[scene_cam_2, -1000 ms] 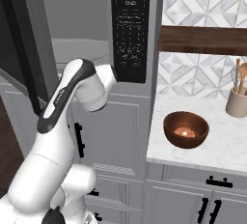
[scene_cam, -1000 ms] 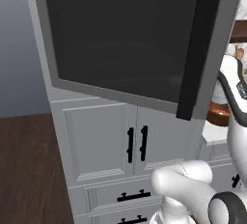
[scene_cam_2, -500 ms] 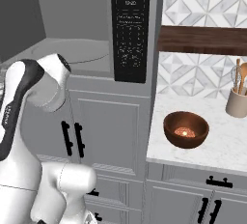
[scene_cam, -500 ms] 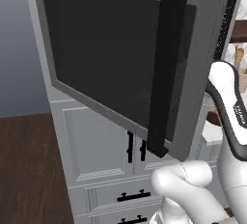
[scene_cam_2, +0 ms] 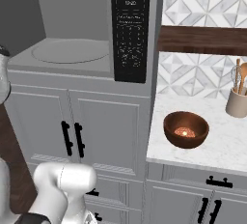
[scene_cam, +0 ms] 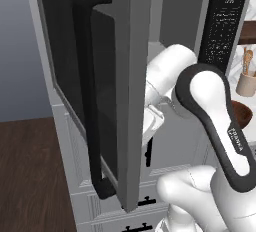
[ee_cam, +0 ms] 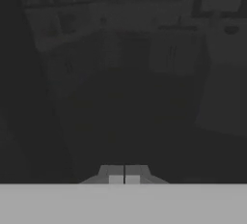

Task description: Open the microwave, place the bowl with waffle inside the microwave, then close the microwave door and turn it on.

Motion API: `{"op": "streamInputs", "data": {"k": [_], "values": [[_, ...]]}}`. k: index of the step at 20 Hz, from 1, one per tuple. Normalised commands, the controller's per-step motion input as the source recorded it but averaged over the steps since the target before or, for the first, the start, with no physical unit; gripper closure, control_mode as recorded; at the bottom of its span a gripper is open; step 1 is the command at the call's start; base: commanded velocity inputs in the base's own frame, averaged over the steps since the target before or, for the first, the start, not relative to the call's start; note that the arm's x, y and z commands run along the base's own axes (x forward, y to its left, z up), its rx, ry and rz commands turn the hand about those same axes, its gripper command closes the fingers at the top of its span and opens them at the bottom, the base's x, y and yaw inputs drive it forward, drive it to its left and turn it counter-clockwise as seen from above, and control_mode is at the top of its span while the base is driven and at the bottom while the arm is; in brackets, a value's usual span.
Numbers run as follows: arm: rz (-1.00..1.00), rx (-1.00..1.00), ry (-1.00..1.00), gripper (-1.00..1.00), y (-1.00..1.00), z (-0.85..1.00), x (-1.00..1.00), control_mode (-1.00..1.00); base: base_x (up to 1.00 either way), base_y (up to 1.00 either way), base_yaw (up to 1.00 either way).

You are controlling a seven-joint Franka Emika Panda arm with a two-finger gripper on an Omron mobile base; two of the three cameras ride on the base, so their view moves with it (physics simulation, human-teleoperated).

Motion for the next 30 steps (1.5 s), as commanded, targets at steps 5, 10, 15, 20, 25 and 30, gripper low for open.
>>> {"op": "streamInputs", "data": {"k": [5,10,15,20,25,30], "values": [[0.08,0.14,-0.35,1.0,0.6,0.05,0.19,-1.0,0.0,0.0,0.0],[-0.07,0.14,-0.12,1.0,0.49,-0.17,0.38,-1.0,0.0,0.0,0.0],[-0.19,0.05,0.0,1.0,0.45,-0.34,0.25,-1.0,0.0,0.0,0.0],[-0.05,0.03,0.08,1.0,-0.22,0.08,-0.02,-1.0,0.0,0.0,0.0],[0.0,0.0,0.18,1.0,-0.85,0.16,-0.07,-1.0,0.0,0.0,0.0],[-0.27,0.01,0.54,1.0,-1.0,-0.1,-0.1,-1.0,0.0,0.0,0.0]]}}
